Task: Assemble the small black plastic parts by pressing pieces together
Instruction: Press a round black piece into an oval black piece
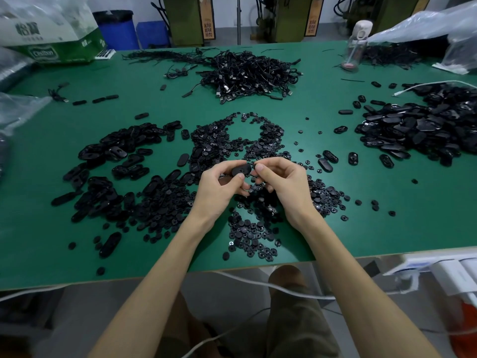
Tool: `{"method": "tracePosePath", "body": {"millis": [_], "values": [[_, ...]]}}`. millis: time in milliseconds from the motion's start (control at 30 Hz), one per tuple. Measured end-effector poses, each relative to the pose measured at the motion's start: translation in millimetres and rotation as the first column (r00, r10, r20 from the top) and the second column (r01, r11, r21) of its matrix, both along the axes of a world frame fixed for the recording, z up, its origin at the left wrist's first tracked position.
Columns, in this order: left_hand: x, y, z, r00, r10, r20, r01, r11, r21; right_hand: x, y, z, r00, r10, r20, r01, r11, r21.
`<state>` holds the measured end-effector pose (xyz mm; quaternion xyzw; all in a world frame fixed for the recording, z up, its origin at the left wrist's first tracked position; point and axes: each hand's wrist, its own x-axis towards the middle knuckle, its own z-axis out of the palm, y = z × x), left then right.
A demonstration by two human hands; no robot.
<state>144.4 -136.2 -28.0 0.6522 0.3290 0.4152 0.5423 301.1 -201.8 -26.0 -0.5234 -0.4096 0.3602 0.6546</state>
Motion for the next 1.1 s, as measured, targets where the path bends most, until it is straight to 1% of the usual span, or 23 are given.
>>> {"method": "tracePosePath", "body": {"millis": [267, 333, 433, 500, 667, 800, 967, 1033, 1100], "values": [[-1.1, -1.1, 0.9, 0.999, 0.009, 0.033, -0.008, 0.999, -0.031, -3.6, -0.8, 2.3, 0.997, 0.034, 0.062, -0.035, 0.999, 0.011], [-1.1, -2.0, 2.2, 0.999, 0.005, 0.038, -0.005, 1.0, -0.009, -3.4, -0.4, 2.2, 0.997, 0.031, 0.071, -0.032, 0.999, 0.008], [-0.8, -2.1, 3.2, 0.999, -0.033, 0.003, 0.033, 0.998, 0.054, -3.0, -0.2, 1.2, 0.995, 0.03, 0.095, -0.031, 1.0, 0.005], [-0.6, -1.8, 3.0, 0.999, -0.042, -0.001, 0.042, 0.998, 0.055, -2.9, -0.6, 1.3, 0.996, 0.024, 0.088, -0.025, 1.0, 0.012], [-0.3, -0.7, 0.3, 0.997, 0.041, 0.072, -0.039, 0.999, -0.036, -1.0, -1.7, 1.6, 0.999, -0.015, 0.033, 0.015, 1.0, 0.003], [-0.6, -0.6, 1.2, 0.988, 0.061, 0.144, -0.048, 0.995, -0.09, -0.4, -3.0, 2.8, 0.997, -0.082, 0.009, 0.082, 0.994, 0.071], [-2.1, 1.0, 1.1, 0.966, 0.107, 0.235, -0.066, 0.982, -0.178, -2.4, -4.1, 4.5, 0.997, -0.047, 0.057, 0.041, 0.993, 0.107], [-2.5, 2.2, 0.1, 0.964, 0.125, 0.236, -0.08, 0.978, -0.19, -3.2, -4.3, 5.1, 0.997, -0.043, 0.071, 0.035, 0.994, 0.104], [-3.0, 3.0, -0.1, 0.968, 0.131, 0.215, -0.091, 0.978, -0.186, -4.3, -3.7, 4.1, 0.99, -0.065, 0.122, 0.053, 0.994, 0.096]]}}
